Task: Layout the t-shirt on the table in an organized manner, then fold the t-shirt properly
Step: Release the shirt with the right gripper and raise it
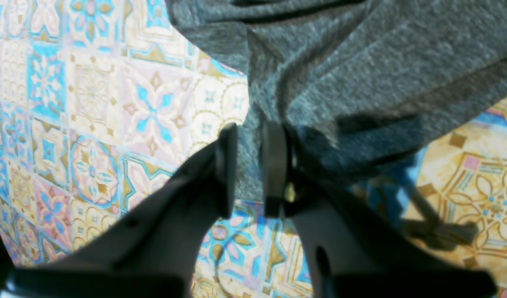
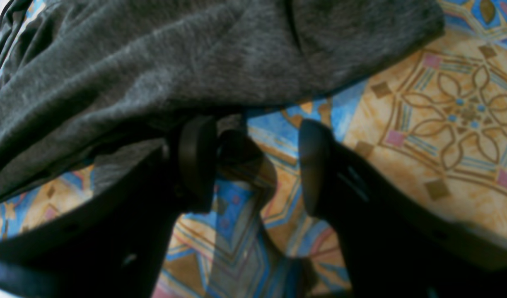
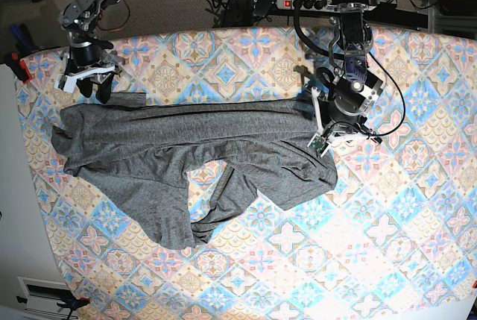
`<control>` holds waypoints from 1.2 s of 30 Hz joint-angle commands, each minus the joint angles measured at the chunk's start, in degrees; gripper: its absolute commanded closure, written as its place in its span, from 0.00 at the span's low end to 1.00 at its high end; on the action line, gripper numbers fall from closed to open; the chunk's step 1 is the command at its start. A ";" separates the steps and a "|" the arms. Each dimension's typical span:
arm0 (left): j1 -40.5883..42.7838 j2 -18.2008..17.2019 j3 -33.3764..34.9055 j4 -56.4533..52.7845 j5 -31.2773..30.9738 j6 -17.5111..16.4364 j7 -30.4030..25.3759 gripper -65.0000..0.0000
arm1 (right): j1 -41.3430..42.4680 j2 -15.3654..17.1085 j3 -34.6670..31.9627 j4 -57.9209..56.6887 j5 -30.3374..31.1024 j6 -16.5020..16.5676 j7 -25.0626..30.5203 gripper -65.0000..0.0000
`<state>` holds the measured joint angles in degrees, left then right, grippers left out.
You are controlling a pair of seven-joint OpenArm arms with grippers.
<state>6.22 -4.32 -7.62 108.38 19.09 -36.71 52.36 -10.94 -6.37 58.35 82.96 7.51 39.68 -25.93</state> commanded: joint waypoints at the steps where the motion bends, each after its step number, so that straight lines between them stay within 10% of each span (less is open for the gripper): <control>1: -0.64 -0.03 0.01 1.12 -0.23 0.27 -0.62 0.83 | 0.17 0.44 -0.46 0.60 0.71 0.32 0.39 0.54; 20: -0.64 -0.03 -0.25 1.12 0.12 0.27 -0.62 0.83 | -1.06 0.61 -11.80 -4.67 0.71 0.32 0.39 0.54; 26: -0.64 -0.03 -0.16 1.12 0.03 0.27 -0.62 0.83 | -1.41 0.79 -11.89 -5.46 0.71 0.32 0.13 0.99; 36: -0.81 -0.03 0.01 1.03 -0.15 0.27 -0.62 0.83 | -4.84 0.61 -11.62 0.25 -6.94 0.32 0.39 1.00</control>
<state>6.24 -4.32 -7.68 108.38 19.31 -36.71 52.36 -15.44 -5.80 46.76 83.05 3.18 40.56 -22.31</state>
